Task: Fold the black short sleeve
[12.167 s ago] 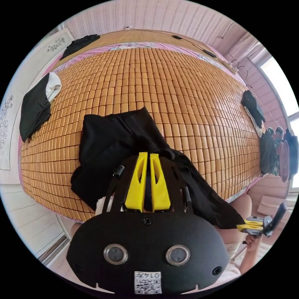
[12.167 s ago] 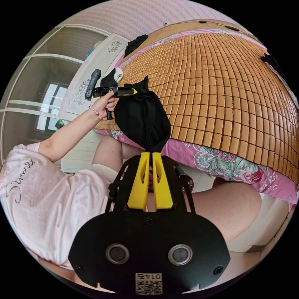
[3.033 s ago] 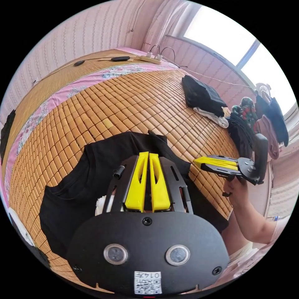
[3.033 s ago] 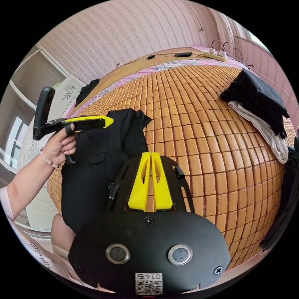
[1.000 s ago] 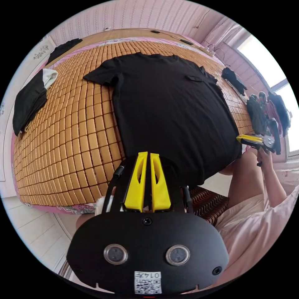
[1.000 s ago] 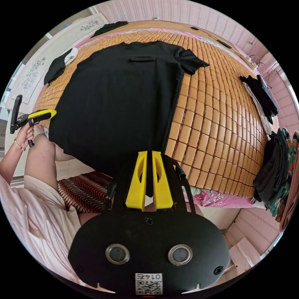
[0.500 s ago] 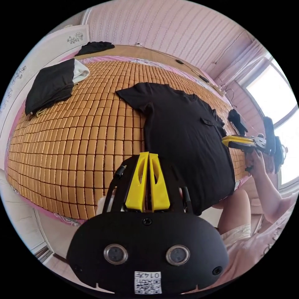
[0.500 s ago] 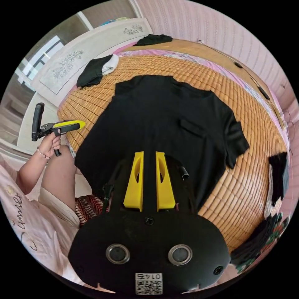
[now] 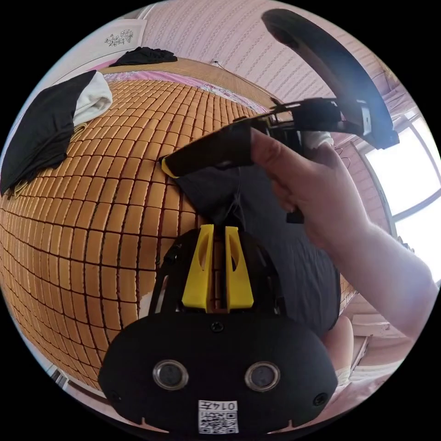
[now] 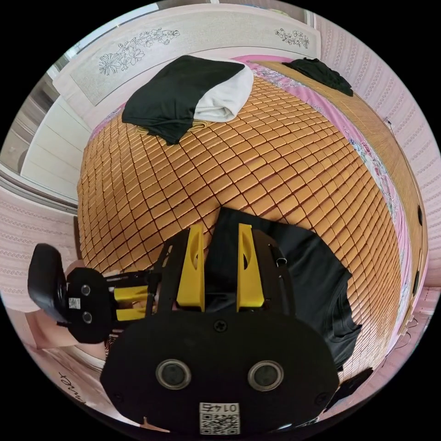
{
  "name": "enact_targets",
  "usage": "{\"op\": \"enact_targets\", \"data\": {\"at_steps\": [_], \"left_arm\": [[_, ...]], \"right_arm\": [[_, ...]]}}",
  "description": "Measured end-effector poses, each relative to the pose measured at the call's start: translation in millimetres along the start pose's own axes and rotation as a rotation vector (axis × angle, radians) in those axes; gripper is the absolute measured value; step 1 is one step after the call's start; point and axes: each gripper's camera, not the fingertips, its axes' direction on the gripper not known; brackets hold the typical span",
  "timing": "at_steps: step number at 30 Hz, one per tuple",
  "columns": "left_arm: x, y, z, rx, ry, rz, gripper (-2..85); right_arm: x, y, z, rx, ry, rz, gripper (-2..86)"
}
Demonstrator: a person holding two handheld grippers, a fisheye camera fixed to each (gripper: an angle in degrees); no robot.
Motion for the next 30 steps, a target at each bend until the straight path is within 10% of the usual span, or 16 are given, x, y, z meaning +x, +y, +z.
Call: {"op": "enact_targets", "data": {"at_steps": [16,20,30], "left_arm": [[25,0,-43,0.234,0.096,0.18,4.9],[44,-6,-24,0.137,0.086,0.234,6.4],[108,-43,33,-0.038,-0.014,0.395,7.0]], "right_arm": [[111,150,-92,0.443,-0.136,0.471,1.6],[142,203,-63,0.311,-0.126,0.588,3.8],[136,148,-42,0.245,-0.122,0.337,7.6]]}}
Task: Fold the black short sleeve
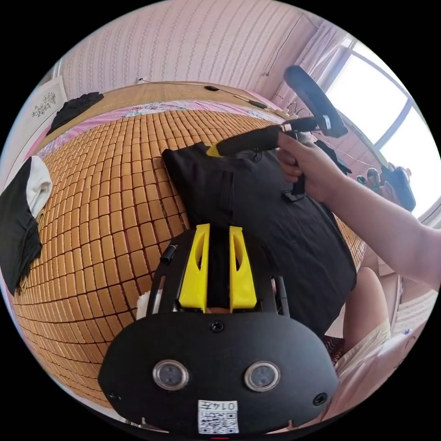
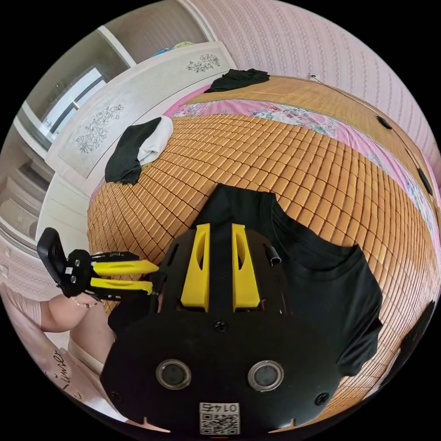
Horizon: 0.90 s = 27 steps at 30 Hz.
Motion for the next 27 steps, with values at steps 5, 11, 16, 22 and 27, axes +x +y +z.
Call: {"op": "enact_targets", "data": {"at_steps": [5,11,16,22,27], "left_arm": [[7,-21,19,-0.064,-0.059,-0.006,6.1],[15,-36,26,-0.051,-0.057,0.005,5.0],[19,-44,9,0.003,-0.048,-0.019,5.1],[53,-84,-6,0.029,0.004,0.088,4.4],[128,-168,29,0.005,0.14,0.271,3.9]], "right_arm": [[-17,-41,48,-0.066,0.1,-0.076,6.1],[-12,-44,79,-0.143,0.085,-0.071,1.4],[2,18,25,0.065,0.029,-0.003,5.2],[56,204,-47,0.164,0.163,0.29,5.5],[104,333,-74,0.158,0.243,0.599,5.7]]}}
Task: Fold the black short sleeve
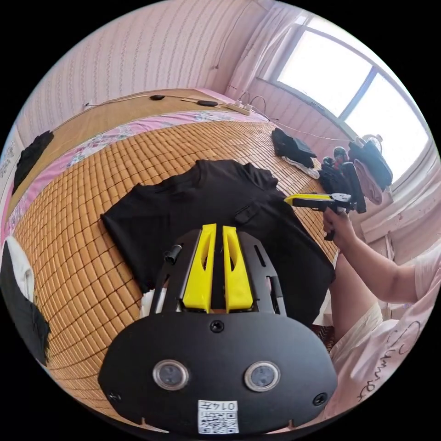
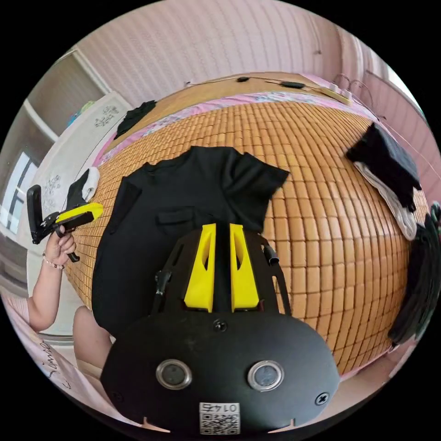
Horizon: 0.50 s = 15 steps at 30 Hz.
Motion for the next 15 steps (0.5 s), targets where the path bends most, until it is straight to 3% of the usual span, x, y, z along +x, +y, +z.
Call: {"op": "enact_targets", "data": {"at_steps": [6,15], "left_arm": [[48,-117,76,-0.043,0.159,0.056,4.4],[119,-210,179,-0.195,0.057,0.17,8.0]], "right_arm": [[46,29,1,0.048,-0.023,0.055,7.4],[76,37,40,0.013,-0.066,0.068,4.9]]}}
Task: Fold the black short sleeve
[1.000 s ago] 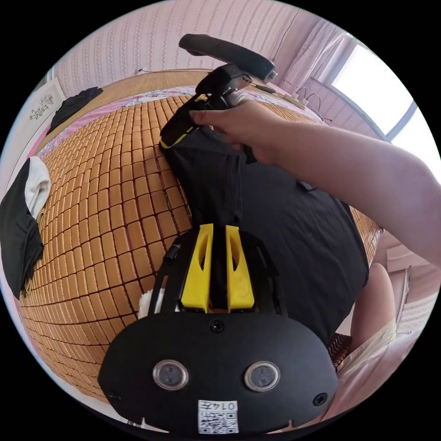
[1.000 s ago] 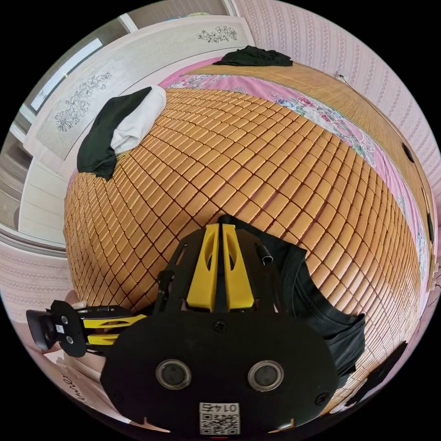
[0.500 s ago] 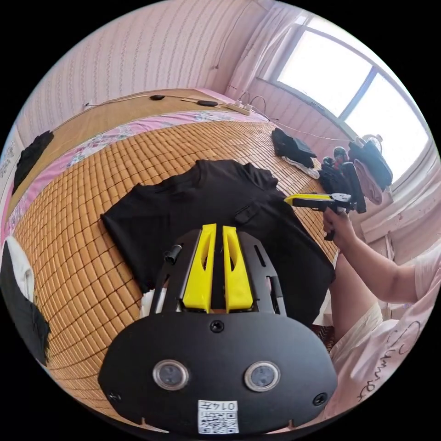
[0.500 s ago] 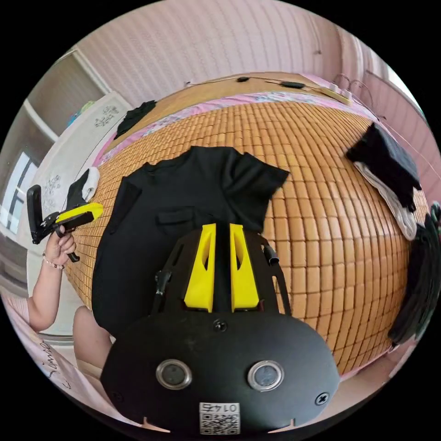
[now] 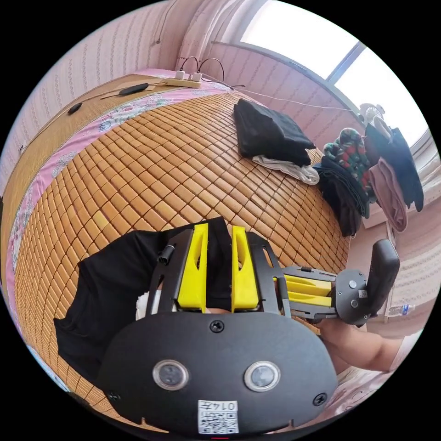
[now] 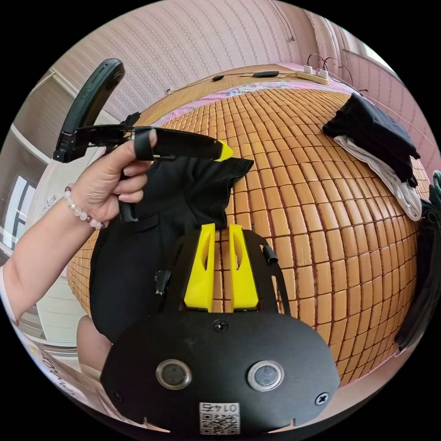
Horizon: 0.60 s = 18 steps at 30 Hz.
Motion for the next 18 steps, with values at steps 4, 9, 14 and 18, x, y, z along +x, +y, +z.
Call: {"op": "enact_targets", "data": {"at_steps": [4,9,14,18], "left_arm": [[11,-15,27,-0.099,-0.07,0.05,7.2],[5,-13,22,-0.084,-0.156,0.037,0.4],[-30,33,-55,0.164,-0.114,-0.085,-0.4],[-68,128,-110,0.288,-0.047,-0.207,0.6]], "right_arm": [[17,7,8,0.012,-0.05,-0.002,2.4],[29,15,15,0.024,-0.05,-0.037,1.3],[30,20,3,0.122,-0.068,-0.141,1.0],[20,29,-6,0.141,-0.186,-0.289,1.3]]}}
